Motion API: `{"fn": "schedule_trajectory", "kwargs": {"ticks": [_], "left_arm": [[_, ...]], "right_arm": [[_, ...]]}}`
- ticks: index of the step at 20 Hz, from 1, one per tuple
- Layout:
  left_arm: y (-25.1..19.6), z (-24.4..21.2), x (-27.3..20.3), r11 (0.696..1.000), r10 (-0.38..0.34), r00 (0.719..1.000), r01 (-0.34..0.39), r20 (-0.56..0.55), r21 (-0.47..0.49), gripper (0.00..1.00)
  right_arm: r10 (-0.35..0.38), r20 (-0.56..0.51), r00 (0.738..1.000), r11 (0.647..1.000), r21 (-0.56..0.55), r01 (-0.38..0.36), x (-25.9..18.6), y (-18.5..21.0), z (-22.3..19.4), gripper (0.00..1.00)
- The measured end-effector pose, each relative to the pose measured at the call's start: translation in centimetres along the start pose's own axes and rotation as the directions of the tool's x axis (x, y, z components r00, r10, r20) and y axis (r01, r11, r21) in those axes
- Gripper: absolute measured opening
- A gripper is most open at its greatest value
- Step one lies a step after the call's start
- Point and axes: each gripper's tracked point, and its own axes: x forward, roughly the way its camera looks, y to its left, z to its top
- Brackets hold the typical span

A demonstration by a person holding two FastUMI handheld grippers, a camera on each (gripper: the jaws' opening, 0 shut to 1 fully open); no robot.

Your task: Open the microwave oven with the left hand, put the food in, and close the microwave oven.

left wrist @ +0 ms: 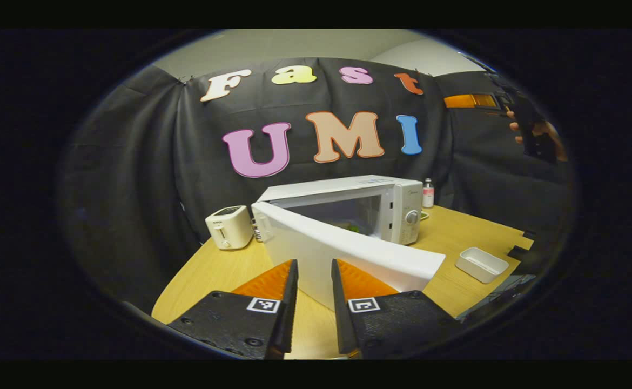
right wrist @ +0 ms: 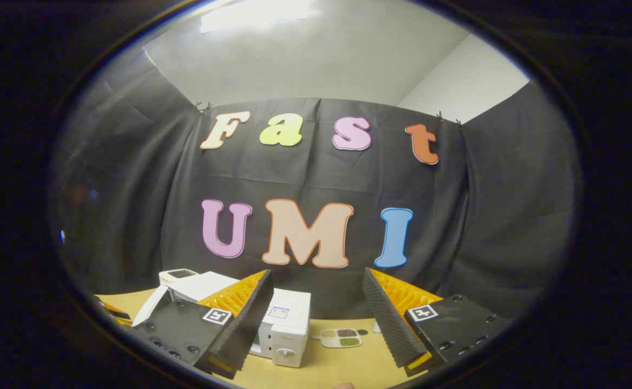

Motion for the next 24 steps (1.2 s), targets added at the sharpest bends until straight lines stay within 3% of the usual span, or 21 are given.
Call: {"fn": "schedule_trajectory", "kwargs": {"ticks": [1,2,3,5,6,8,14,23,24], "left_arm": [[-0.5,-0.3,0.3,1.0,-0.003,1.0,0.003,-0.004,-0.009,0.23],[-1.0,-0.6,0.6,1.0,-0.004,1.0,0.003,-0.013,-0.017,0.22],[-1.5,-1.0,1.0,1.0,-0.006,1.0,0.006,-0.024,-0.017,0.11],[-2.3,-1.3,1.6,1.0,-0.008,0.999,0.007,-0.031,-0.013,0.0],[-2.5,-1.3,1.9,1.0,-0.001,1.0,0.0,-0.029,-0.011,0.05],[-3.5,-1.3,2.9,1.0,-0.012,0.999,0.012,-0.035,-0.022,0.0],[-5.6,-1.0,5.4,0.999,-0.043,0.998,0.042,-0.038,-0.032,0.0],[-8.7,-1.2,9.2,0.996,-0.091,0.993,0.091,-0.072,0.0,0.0],[-8.9,-1.2,9.7,0.996,-0.093,0.992,0.094,-0.082,0.002,0.0]], "right_arm": [[-0.001,0.005,1.0,1.0,-0.005,0.001,0.0,-0.1,0.1,0.96],[-0.001,0.005,1.0,1.0,-0.013,0.001,0.2,-0.2,-0.1,1.0],[0.003,-0.001,1.0,1.0,-0.017,-0.003,0.1,-0.2,-0.3,1.0],[0.003,-0.01,1.0,1.0,-0.019,-0.003,0.0,-0.3,-0.5,0.96],[0.002,-0.007,1.0,1.0,-0.017,-0.002,-0.1,-0.5,-0.4,0.96],[0.011,-0.002,1.0,1.0,-0.011,-0.011,-0.2,-0.4,-0.1,0.96],[0.003,-0.015,1.0,1.0,-0.002,-0.003,-0.4,-1.1,-0.6,1.0],[0.026,-0.026,0.999,1.0,-0.015,-0.027,-1.1,-0.4,-1.2,0.96],[0.031,-0.022,0.999,0.999,-0.021,-0.031,-1.3,-0.2,-1.2,1.0]]}}
